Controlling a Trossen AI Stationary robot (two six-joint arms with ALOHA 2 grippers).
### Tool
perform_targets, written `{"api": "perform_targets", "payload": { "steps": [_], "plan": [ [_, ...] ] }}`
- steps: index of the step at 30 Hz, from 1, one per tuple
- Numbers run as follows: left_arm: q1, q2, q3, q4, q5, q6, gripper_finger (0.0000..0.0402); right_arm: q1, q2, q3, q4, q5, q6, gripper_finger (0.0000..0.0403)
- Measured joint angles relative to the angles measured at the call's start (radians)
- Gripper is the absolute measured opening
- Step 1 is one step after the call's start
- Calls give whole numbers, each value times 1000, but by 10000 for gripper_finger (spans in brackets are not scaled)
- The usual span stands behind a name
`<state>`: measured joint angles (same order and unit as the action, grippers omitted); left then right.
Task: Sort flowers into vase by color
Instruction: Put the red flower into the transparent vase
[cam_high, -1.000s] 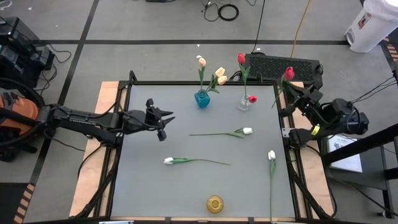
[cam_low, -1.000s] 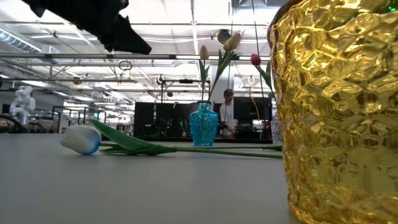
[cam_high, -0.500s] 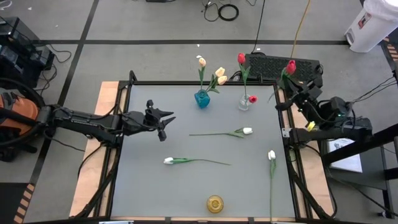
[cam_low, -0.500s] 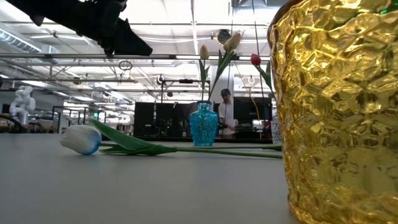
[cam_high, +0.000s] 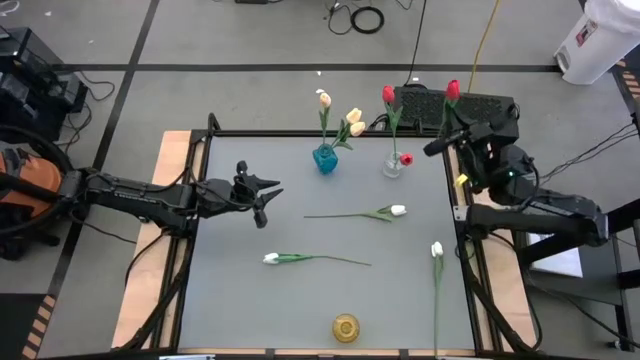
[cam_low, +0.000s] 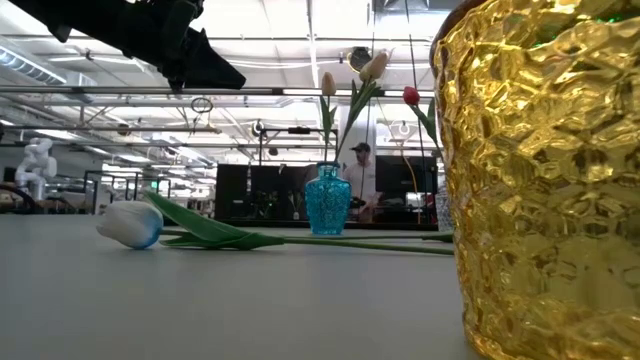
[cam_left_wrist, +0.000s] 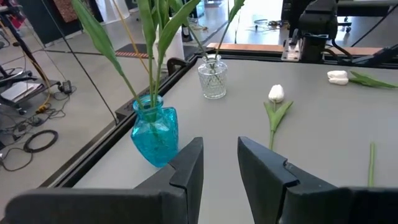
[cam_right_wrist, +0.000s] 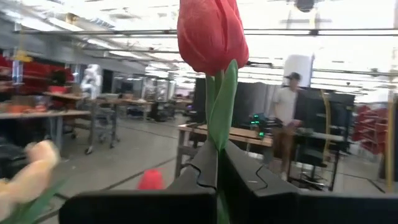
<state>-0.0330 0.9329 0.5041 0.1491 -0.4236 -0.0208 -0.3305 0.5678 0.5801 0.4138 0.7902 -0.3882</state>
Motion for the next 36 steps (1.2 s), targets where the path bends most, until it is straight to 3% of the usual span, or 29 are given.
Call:
{"api": "perform_targets", "payload": {
  "steps": [15,21,30,36],
  "plan": [
    [0,0,0,0,0,0,107,-394,84,0,-34,-429,316,0],
    [0,0,0,0,0,0,107,-477,127,0,-31,-487,362,0],
    [0,0,0,0,0,-1,107,-630,154,0,-38,-742,461,0],
    [0,0,0,0,0,-2,107,-665,156,0,-38,-870,496,0]
  ]
}}
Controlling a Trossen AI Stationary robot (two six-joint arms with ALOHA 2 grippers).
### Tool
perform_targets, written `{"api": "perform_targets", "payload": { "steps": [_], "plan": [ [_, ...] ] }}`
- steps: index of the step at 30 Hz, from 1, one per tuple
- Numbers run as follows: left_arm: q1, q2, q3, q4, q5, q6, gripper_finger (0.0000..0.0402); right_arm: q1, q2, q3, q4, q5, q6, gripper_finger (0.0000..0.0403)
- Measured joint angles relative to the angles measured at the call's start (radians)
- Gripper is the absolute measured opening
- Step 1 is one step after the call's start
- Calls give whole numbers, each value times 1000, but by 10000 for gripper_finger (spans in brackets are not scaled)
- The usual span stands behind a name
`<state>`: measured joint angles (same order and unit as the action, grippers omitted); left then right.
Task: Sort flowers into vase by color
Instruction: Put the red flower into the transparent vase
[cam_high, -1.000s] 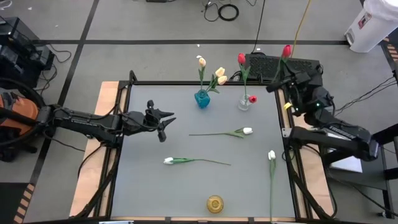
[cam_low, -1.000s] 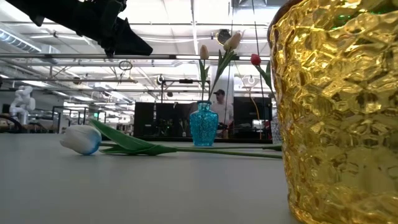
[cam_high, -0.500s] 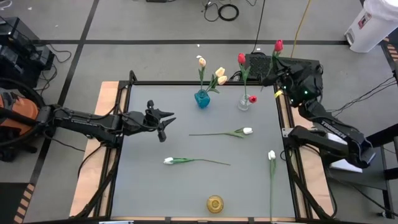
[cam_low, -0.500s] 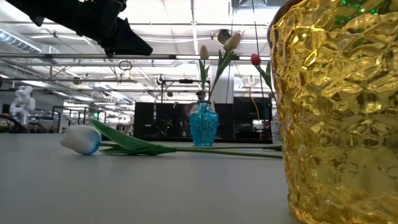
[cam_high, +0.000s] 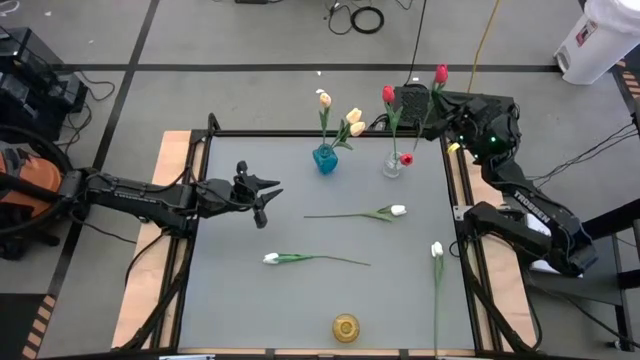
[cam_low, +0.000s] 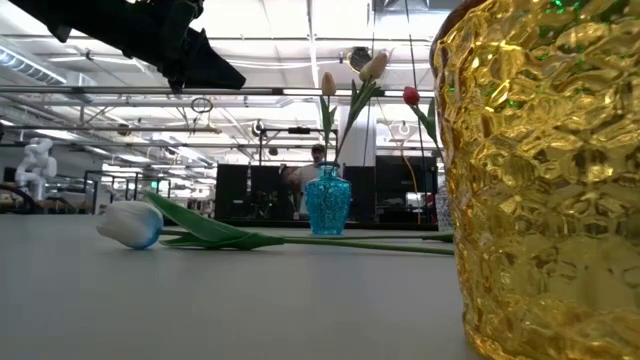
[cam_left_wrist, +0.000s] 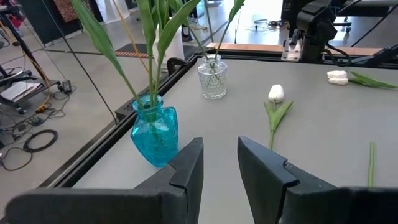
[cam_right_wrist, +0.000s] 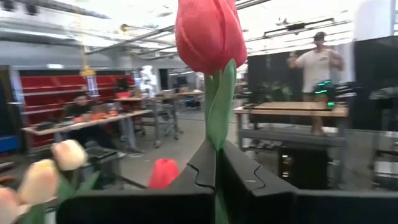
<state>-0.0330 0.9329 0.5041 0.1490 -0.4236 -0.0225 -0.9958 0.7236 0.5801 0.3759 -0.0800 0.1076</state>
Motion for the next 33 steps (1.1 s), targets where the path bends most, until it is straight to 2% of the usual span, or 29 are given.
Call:
{"api": "perform_targets", "payload": {
  "steps": [4,12,21,24,33],
  "plan": [
    [0,0,0,0,0,0,107,0,-16,0,-11,-84,13,0],
    [0,0,0,0,0,1,107,0,-73,0,-114,-157,6,0],
    [0,0,0,0,0,2,107,1,-76,0,-60,-167,-12,0],
    [0,0,0,-1,0,2,107,1,-72,0,-52,-209,-5,0],
    [0,0,0,1,0,1,107,3,-73,0,-53,-243,12,0]
  ]
}}
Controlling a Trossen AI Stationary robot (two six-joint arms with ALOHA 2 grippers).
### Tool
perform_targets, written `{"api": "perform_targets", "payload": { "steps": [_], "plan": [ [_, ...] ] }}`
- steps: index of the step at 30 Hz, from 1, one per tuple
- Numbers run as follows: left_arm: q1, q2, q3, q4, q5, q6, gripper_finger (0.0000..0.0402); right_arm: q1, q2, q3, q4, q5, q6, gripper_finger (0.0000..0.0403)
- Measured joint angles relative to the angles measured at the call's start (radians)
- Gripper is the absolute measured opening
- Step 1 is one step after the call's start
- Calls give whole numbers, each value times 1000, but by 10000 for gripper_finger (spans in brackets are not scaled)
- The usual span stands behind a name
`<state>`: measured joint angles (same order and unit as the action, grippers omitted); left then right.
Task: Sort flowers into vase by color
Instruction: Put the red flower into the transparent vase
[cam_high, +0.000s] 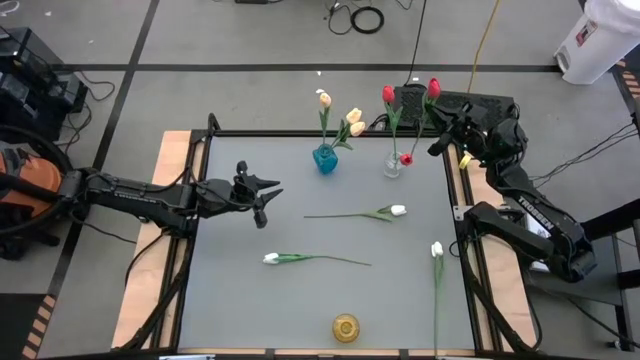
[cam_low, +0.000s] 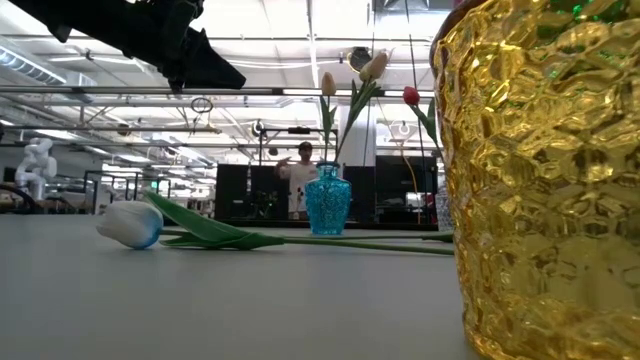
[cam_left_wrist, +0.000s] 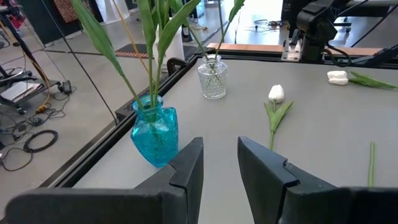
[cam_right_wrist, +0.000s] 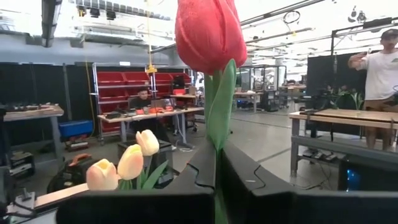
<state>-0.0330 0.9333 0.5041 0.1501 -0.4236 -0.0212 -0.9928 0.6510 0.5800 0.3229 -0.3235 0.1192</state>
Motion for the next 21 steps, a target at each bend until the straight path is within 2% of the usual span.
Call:
{"api": "perform_targets", "payload": {
  "steps": [12,21],
  "plan": [
    [0,0,0,0,0,-1,107,0,7,0,9,4,29,0],
    [0,0,0,0,0,-4,107,0,77,0,121,11,90,0]
  ]
}}
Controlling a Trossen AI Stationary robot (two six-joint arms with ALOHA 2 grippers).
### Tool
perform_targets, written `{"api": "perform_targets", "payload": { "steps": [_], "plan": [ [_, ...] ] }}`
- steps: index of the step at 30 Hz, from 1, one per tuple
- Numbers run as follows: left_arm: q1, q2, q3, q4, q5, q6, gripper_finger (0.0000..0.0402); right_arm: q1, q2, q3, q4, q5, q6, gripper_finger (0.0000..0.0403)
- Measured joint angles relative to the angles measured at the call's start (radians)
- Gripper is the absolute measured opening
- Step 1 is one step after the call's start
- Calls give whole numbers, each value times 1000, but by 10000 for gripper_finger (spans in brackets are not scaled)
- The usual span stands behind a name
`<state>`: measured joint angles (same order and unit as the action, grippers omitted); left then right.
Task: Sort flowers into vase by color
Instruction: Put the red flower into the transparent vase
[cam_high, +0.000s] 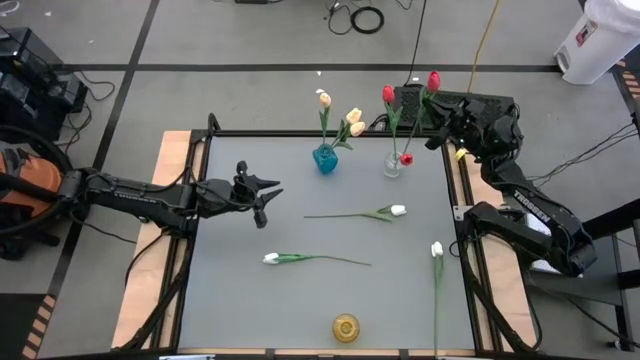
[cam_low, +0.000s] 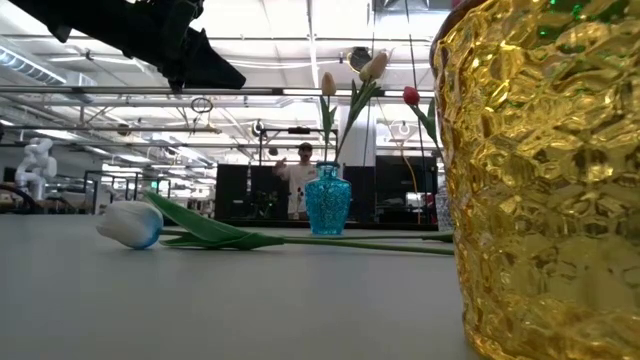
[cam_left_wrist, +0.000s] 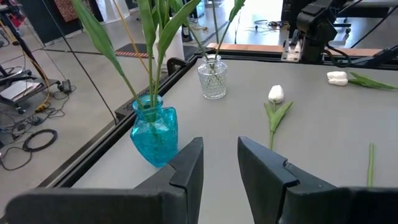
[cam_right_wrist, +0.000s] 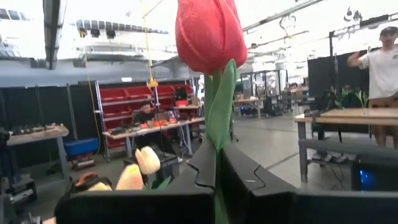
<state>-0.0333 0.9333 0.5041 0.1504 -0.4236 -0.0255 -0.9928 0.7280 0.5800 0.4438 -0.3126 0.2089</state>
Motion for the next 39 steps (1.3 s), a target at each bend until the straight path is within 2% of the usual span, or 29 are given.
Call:
{"api": "perform_targets", "payload": {
  "steps": [24,39],
  "plan": [
    [0,0,0,-2,0,-23,107,0,141,-1,60,0,-20,0],
    [0,0,0,-2,0,-24,107,36,159,-1,61,-4,-39,0]
  ]
}}
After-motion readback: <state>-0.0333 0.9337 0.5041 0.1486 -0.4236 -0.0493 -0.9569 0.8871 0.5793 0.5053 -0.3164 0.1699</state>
